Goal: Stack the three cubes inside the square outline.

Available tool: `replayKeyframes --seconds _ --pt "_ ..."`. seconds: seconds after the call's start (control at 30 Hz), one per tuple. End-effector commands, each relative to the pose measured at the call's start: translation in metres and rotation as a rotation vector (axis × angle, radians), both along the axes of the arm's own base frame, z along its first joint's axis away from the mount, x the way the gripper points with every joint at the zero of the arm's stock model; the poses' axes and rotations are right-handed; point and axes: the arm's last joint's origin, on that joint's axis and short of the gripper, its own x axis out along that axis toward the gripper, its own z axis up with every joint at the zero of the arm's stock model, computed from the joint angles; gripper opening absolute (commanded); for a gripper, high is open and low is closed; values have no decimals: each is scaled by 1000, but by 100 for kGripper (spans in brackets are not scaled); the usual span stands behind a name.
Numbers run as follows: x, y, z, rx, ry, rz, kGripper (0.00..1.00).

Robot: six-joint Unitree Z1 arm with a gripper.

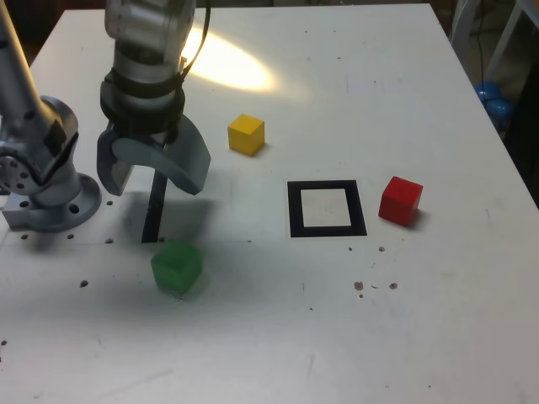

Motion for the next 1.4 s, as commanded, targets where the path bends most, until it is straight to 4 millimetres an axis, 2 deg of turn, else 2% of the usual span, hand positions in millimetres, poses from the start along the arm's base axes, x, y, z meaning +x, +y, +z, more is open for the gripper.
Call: replayKeyframes --seconds 0.0,0.47,0.7,0.9,1.37 --pt "0 0 -1 1 7 3 99" --pt "3 0 4 1 4 3 99" --pt "14 -2 14 -1 -6 -4 99" --pt "44 -6 31 3 -5 -36 99" --pt "139 -21 53 -11 -23 -128 99"
